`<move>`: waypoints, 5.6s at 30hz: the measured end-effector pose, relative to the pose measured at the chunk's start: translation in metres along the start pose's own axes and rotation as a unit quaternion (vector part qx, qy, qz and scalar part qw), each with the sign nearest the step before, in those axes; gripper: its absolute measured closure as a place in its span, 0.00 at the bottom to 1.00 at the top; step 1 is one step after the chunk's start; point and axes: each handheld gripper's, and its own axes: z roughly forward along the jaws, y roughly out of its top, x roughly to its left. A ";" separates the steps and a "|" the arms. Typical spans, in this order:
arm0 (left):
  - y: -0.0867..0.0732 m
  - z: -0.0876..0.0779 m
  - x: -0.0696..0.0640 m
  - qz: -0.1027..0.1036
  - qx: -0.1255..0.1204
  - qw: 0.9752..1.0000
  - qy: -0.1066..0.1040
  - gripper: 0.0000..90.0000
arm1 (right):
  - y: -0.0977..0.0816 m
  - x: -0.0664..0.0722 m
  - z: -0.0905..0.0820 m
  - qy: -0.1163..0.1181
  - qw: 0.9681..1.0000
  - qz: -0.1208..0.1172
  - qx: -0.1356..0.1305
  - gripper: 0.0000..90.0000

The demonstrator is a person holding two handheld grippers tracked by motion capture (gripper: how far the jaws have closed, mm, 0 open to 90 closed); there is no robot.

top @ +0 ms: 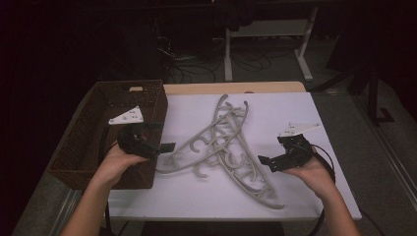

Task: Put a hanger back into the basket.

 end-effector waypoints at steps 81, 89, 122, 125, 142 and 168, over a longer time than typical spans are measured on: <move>-0.043 0.166 -0.005 0.010 0.203 0.976 0.074 0.59 | -0.023 -0.006 0.004 -0.001 1.000 0.007 -0.022 0.01; -0.043 0.166 -0.006 0.013 0.212 0.974 0.076 0.69 | -0.023 -0.006 0.004 -0.002 1.000 0.007 -0.021 0.01; -0.012 0.144 -0.011 0.003 0.209 0.975 0.071 0.90 | -0.027 -0.007 0.006 0.001 1.000 0.012 -0.019 0.01; -0.002 0.141 -0.013 0.006 0.205 0.976 0.072 0.90 | -0.028 -0.007 0.005 0.000 1.000 0.015 -0.024 0.01; 0.064 0.107 -0.021 0.020 0.186 0.980 0.069 0.90 | -0.053 -0.006 0.000 0.002 0.999 0.021 -0.028 0.01; 0.104 -0.007 0.018 0.019 0.144 0.988 0.054 0.90 | -0.054 -0.008 0.001 -0.009 0.999 0.024 -0.025 0.01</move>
